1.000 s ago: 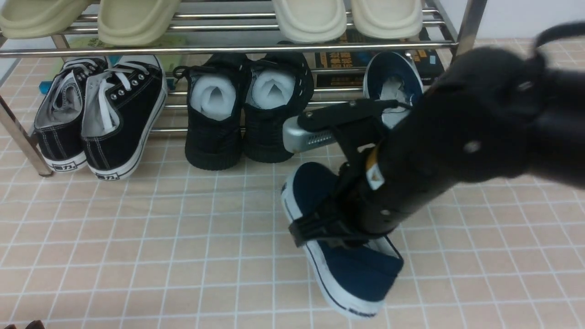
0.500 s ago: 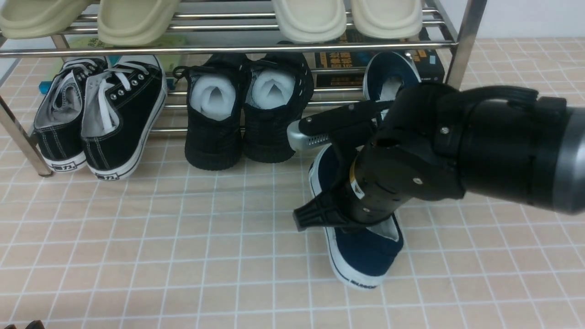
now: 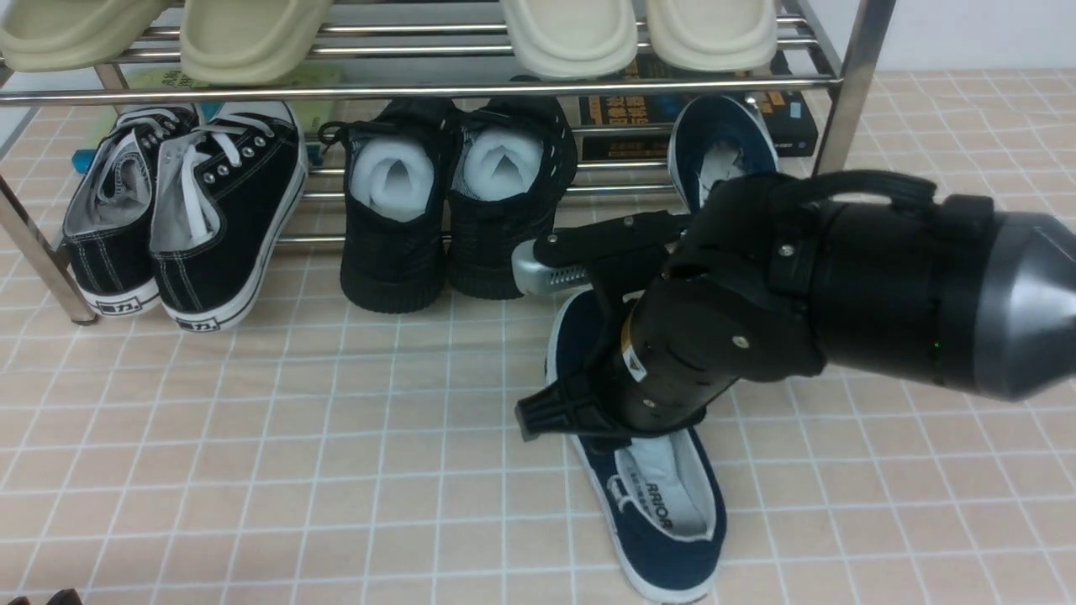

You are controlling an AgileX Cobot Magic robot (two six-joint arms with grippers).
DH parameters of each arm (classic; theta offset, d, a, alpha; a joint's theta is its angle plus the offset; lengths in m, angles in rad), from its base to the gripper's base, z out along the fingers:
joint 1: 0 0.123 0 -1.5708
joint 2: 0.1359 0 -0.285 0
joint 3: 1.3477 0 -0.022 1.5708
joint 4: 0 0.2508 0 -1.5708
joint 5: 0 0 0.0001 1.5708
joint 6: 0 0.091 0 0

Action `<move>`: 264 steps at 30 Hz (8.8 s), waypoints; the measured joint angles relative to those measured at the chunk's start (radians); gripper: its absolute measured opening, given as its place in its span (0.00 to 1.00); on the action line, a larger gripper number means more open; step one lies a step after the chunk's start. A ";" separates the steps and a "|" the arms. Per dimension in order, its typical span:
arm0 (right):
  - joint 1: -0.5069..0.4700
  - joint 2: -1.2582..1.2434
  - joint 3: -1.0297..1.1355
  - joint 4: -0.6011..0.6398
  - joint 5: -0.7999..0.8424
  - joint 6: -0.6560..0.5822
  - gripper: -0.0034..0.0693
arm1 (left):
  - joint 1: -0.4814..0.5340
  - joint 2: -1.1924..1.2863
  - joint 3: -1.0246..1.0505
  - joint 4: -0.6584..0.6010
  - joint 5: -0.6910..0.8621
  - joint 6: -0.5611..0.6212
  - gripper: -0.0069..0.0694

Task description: Take the shoes off the shelf from the light coffee tablecloth by hand.

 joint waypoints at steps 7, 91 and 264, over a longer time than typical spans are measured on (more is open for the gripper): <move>-0.002 -0.019 -0.013 0.011 0.010 -0.067 0.53 | 0.000 0.000 0.000 0.000 0.000 0.000 0.40; -0.181 -0.216 0.118 -0.101 0.075 -0.352 0.09 | 0.000 0.000 0.000 0.000 0.000 0.000 0.40; -0.983 -1.775 1.347 0.167 -0.397 -0.677 0.12 | 0.000 0.000 0.000 0.000 0.000 0.000 0.41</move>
